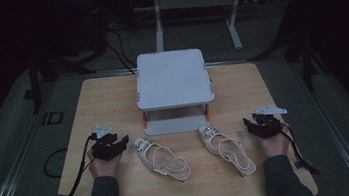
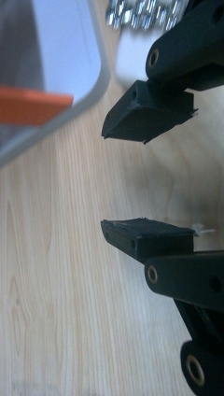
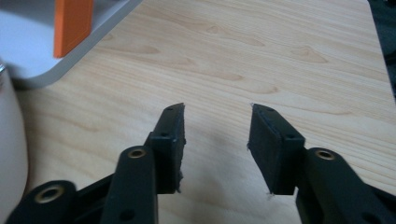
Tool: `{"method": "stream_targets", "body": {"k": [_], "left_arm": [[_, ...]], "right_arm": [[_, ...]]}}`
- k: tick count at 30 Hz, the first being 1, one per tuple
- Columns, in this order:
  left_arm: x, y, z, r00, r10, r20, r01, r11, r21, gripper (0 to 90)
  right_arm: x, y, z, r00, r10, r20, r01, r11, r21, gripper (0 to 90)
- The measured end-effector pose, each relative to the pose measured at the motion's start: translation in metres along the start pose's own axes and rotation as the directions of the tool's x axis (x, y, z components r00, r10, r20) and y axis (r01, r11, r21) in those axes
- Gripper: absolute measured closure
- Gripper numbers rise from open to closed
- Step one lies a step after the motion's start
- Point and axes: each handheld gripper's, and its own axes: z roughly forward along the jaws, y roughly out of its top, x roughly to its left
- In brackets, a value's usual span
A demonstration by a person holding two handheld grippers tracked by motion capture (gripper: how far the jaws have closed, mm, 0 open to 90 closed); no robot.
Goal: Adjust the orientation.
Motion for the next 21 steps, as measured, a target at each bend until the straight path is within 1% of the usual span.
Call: {"method": "stream_targets", "body": {"k": [2, 3, 5, 6, 7, 8, 9, 10, 11, 12, 14, 15, 16, 17, 18, 19, 20, 21], "left_arm": [[-0.002, 0.0, -0.002, 1.0, 0.003, 0.007, -0.003, 1.0, -0.006, 49.2], [-0.005, 0.0, -0.008, 0.9997, 0.011, 0.022, -0.011, 0.9998, -0.015, 51.1], [-0.007, 0.0, -0.011, 0.9995, 0.016, 0.026, -0.016, 0.9997, -0.019, 51.2], [-0.009, 0.0, -0.014, 0.9993, 0.023, 0.031, -0.022, 0.9995, -0.022, 51.9], [-0.011, 0.0, -0.017, 0.999, 0.029, 0.035, -0.028, 0.9992, -0.029, 51.9], [-0.016, 0.0, -0.022, 0.9987, 0.04, 0.033, -0.039, 0.9984, -0.041, 53.7], [-0.016, 0.0, -0.022, 0.9987, 0.04, 0.033, -0.039, 0.9984, -0.041, 54.3], [-0.019, 0.002, -0.025, 0.9983, 0.039, 0.043, -0.037, 0.9984, -0.042, 54.3], [-0.025, 0.003, -0.028, 0.9978, 0.047, 0.048, -0.045, 0.998, -0.043, 55.2], [-0.025, 0.003, -0.028, 0.9978, 0.047, 0.048, -0.045, 0.998, -0.043, 54.9], [-0.031, 0.004, -0.029, 0.9979, 0.055, 0.034, -0.054, 0.9979, -0.037, 54.0], [-0.034, 0.005, -0.03, 0.998, 0.058, 0.024, -0.057, 0.998, -0.028, 52.4], [-0.04, 0.006, -0.03, 0.9978, 0.066, 0.007, -0.066, 0.9978, -0.009, 51.4], [-0.04, 0.006, -0.03, 0.9978, 0.066, 0.007, -0.066, 0.9978, -0.009, 50.6], [-0.046, 0.006, -0.029, 0.9968, 0.08, -0.003, -0.08, 0.9967, -0.009, 49.2], [-0.046, 0.006, -0.029, 0.9968, 0.08, -0.003, -0.08, 0.9967, -0.009, 48.5], [-0.054, 0.006, -0.029, 0.9947, 0.103, -0.007, -0.103, 0.9946, -0.013, 47.4], [-0.054, 0.006, -0.029, 0.9947, 0.103, -0.007, -0.103, 0.9946, -0.013, 46.9]], "right_arm": [[-0.001, -0.001, -0.002, 1.0, -0.004, -0.003, 0.004, 1.0, 0.001, 57.3], [-0.002, -0.002, -0.005, 0.9998, -0.019, 0.006, 0.019, 1.0, 0.001, 58.4], [-0.002, -0.002, -0.006, 0.9998, -0.02, 0.004, 0.02, 1.0, -0.003, 58.4], [-0.003, -0.001, -0.007, 0.9999, 0.01, 0.004, -0.01, 1.0, -0.003, 59.0], [-0.003, -0.001, -0.007, 0.9999, 0.01, 0.004, -0.01, 1.0, -0.003, 59.0], [-0.003, -0.001, -0.007, 0.9997, 0.023, 0.006, -0.023, 1.0, -0.001, 59.5], [-0.003, -0.001, -0.007, 0.9997, 0.023, 0.006, -0.023, 1.0, -0.001, 59.5], [-0.003, -0.001, -0.007, 0.9997, 0.024, 0.003, -0.024, 1.0, 0.0, 59.5], [-0.001, -0.001, -0.008, 0.9998, 0.019, 0.008, -0.019, 1.0, -0.007, 59.6], [-0.001, 0.0, -0.008, 0.9998, 0.02, 0.008, -0.02, 1.0, -0.008, 59.5], [0.0, 0.0, -0.008, 0.9998, 0.016, 0.011, -0.016, 1.0, -0.011, 59.3], [0.001, 0.0, -0.008, 0.9998, 0.014, 0.013, -0.014, 1.0, -0.008, 58.1], [0.001, 0.0, -0.008, 0.9998, 0.012, 0.017, -0.012, 1.0, -0.002, 57.6], [0.0, 0.0, -0.007, 0.9998, 0.013, 0.018, -0.013, 1.0, 0.005, 57.1], [0.0, 0.0, -0.007, 0.9997, 0.015, 0.019, -0.016, 1.0, 0.009, 56.5], [0.0, 0.0, -0.007, 0.9997, 0.015, 0.019, -0.016, 1.0, 0.009, 56.5], [-0.001, -0.001, -0.007, 0.9996, 0.017, 0.022, -0.017, 1.0, 0.01, 54.8], [-0.001, -0.001, -0.007, 0.9996, 0.017, 0.022, -0.017, 1.0, 0.01, 54.8]]}}
